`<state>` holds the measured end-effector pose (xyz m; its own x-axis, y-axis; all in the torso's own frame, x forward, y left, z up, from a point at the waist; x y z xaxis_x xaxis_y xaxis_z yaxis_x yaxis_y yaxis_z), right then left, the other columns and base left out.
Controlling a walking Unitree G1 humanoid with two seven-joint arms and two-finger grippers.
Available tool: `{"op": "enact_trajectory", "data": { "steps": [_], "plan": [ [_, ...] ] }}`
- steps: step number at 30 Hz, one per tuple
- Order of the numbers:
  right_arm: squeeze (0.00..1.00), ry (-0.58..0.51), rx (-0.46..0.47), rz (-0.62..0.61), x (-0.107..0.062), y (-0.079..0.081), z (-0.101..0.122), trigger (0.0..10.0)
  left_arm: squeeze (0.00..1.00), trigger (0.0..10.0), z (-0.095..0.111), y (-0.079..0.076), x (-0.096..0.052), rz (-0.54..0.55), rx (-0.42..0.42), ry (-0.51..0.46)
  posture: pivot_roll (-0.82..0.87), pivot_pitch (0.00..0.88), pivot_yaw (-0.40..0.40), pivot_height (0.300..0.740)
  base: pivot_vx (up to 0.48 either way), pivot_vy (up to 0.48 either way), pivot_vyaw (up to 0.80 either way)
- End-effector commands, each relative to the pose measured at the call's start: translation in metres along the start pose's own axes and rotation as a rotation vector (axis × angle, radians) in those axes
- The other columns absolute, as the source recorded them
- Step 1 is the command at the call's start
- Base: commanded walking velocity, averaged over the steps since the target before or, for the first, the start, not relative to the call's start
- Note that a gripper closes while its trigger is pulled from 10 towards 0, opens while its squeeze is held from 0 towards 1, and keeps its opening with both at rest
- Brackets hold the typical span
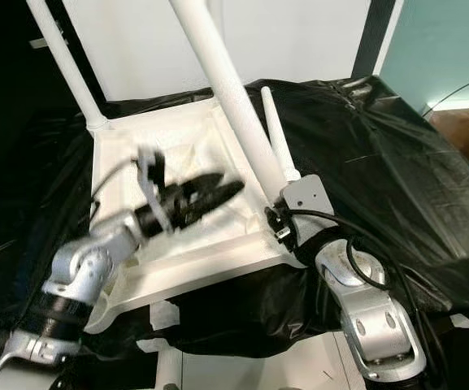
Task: Building children table
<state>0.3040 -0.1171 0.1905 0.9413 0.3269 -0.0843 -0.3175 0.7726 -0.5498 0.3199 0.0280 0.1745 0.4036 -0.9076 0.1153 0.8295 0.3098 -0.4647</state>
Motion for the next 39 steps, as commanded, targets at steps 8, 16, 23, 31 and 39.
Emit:
{"op": "enact_trajectory", "data": {
  "steps": [8, 16, 23, 31, 39],
  "plan": [
    [0.0, -0.187, -0.028, -0.046, -0.008, -0.007, 0.039, 10.0, 0.0, 10.0, -0.032, -0.063, -0.026, -0.557, -0.031, 0.198, -0.22, 0.044, 0.057, 0.74, 0.0, 0.0, 0.0],
    [0.0, -0.225, -0.065, -0.069, -0.013, -0.01, 0.038, 10.0, 0.0, 10.0, -0.054, -0.075, -0.042, -0.662, -0.064, 0.309, -0.22, 0.043, 0.054, 0.74, 0.0, 0.0, 0.0],
    [0.0, -0.206, -0.056, -0.043, -0.021, 0.004, 0.024, 10.0, 0.0, 10.0, -0.054, -0.081, -0.046, -0.683, -0.057, 0.317, -0.22, 0.043, 0.055, 0.74, 0.0, 0.0, 0.0],
    [0.0, -0.185, -0.044, -0.06, -0.024, 0.005, 0.011, 10.0, 0.0, 10.0, -0.086, -0.065, -0.038, -0.596, 0.025, 0.468, -0.23, 0.045, 0.068, 0.74, 0.0, 0.0, 0.0],
    [0.0, -0.186, -0.049, -0.061, -0.026, 0.004, 0.008, 10.0, 0.0, 10.0, -0.1, -0.065, -0.042, -0.588, 0.04, 0.551, -0.22, 0.051, 0.07, 0.74, 0.0, 0.0, 0.0]
  ]
}}
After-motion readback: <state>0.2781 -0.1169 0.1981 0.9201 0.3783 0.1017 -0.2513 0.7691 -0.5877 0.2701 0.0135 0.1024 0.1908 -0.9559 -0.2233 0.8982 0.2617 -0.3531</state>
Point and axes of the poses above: a point about 5 cm out from each wrist's last joint towards the gripper, its own x axis pointing out of the wrist towards the gripper, its own z axis along the axis of the wrist's last joint, y = z × x, the point moved 6 cm from there along x, pointing out of the wrist towards the gripper, and after that the axes turned 9 degrees about -x, right-handed, at the moved point
